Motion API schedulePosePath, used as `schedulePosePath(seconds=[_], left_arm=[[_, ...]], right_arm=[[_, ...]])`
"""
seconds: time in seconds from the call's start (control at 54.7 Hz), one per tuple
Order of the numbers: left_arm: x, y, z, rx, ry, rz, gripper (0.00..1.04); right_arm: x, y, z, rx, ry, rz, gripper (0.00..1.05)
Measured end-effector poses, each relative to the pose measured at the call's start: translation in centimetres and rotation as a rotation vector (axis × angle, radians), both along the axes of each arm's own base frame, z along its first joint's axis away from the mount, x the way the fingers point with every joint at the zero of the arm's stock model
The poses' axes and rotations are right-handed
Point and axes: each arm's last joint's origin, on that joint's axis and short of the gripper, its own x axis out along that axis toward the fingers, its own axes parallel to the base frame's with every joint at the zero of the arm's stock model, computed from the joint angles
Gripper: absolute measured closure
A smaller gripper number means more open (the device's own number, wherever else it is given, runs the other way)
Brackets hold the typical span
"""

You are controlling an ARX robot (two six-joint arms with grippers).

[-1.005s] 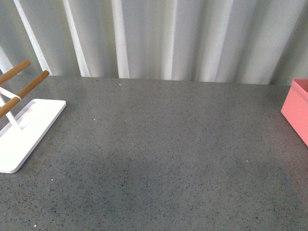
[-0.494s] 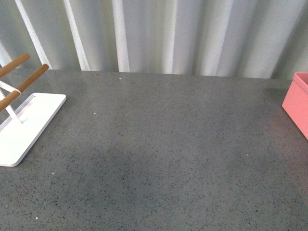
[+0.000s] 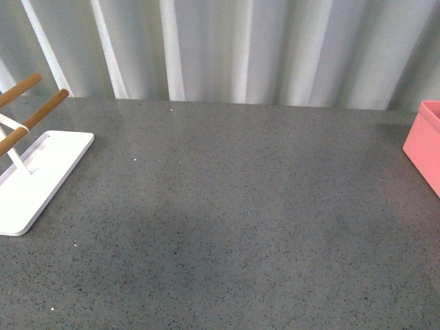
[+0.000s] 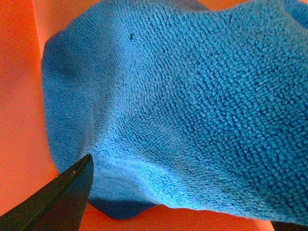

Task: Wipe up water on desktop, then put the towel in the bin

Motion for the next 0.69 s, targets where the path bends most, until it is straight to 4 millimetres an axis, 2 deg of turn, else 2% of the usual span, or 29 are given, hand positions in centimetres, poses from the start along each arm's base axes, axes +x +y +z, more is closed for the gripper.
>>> schedulePosePath(seconds=[0.347, 0.457, 0.494, 0.548, 0.585, 0.695], left_arm=[[0.0, 0.0, 0.0, 0.0, 0.0, 0.0, 0.07], [0.0, 0.0, 0.0, 0.0, 0.0, 0.0, 0.07], [0.0, 0.0, 0.0, 0.0, 0.0, 0.0, 0.07], [0.0, 0.0, 0.0, 0.0, 0.0, 0.0, 0.07], [0.0, 0.0, 0.0, 0.0, 0.0, 0.0, 0.07], [0.0, 0.0, 0.0, 0.0, 0.0, 0.0, 0.07]], right_arm=[[1.1, 1.1, 9.0, -0.096, -0.143, 0.066, 0.07], [1.7, 2.1, 11.6, -0.185, -0.287, 0.145, 0.07], [1.7, 2.9, 12.6, -0.208, -0.389, 0.185, 0.07], [0.8, 4.6, 14.1, -0.211, -0.552, 0.255, 0.07], [-0.5, 6.1, 15.2, -0.212, -0.663, 0.302, 0.07], [-6.2, 10.6, 16.9, -0.187, -0.87, 0.416, 0.07]])
